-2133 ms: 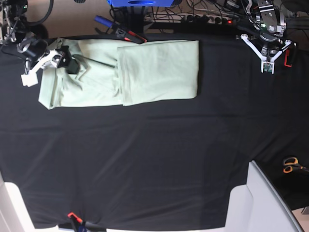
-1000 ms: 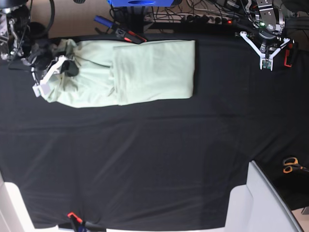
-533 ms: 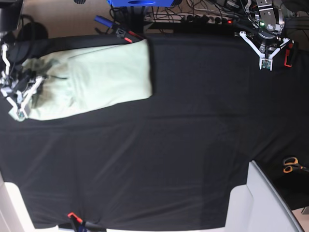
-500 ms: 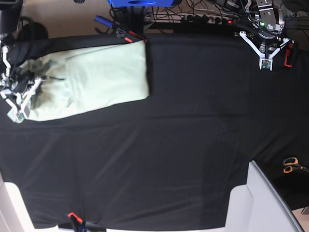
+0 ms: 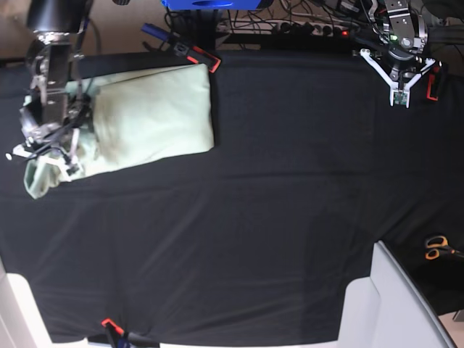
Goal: Fold the T-shirt properly
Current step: 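Lift the held end with the right gripper and fold it over the stack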
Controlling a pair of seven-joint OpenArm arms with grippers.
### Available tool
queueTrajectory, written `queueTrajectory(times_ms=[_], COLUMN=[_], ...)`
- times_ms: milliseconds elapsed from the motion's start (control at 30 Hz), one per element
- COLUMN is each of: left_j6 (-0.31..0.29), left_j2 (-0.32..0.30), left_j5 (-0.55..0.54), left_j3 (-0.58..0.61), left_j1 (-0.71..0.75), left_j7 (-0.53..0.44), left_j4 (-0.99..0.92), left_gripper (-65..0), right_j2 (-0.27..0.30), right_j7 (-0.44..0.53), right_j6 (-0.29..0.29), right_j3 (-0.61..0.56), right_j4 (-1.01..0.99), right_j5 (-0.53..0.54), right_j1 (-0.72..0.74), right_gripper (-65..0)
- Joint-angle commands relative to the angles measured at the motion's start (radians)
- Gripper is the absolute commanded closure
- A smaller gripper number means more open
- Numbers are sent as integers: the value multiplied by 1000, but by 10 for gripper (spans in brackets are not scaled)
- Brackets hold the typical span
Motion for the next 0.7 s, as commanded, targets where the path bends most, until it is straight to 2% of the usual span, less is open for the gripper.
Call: queueTrajectory(times_ms=[0,133,233,300,433,667], left_j6=[9,8,8,8,8,8], left_j2=[-10,-10,-8,4,10,9], left_j5=[4,4,4,4,4,4], left_j3=[-4,-4,-4,-4,1,87], left_j1=[2,2,2,2,1,2], left_j7=[-11,-13,-13,-13,-13,-13], left_j4=[19,19,19,19,19,19], left_gripper=[0,0,0,0,0,0], right_j2=[-20,-107,-134,-134,-134,-134], right_j7=[18,63,77,74,75,66], right_j6=[-4,-6,-7,-10,-82,-84], right_j3=[2,2,2,2,-5,-108], right_j4=[27,47,78,98,165,294], right_j5=[-52,-201,-255,-258,-260,-255], right_j1=[5,-15,-33,-42,-71,-145], right_gripper=[-3,-3,-3,-3,-3,-3])
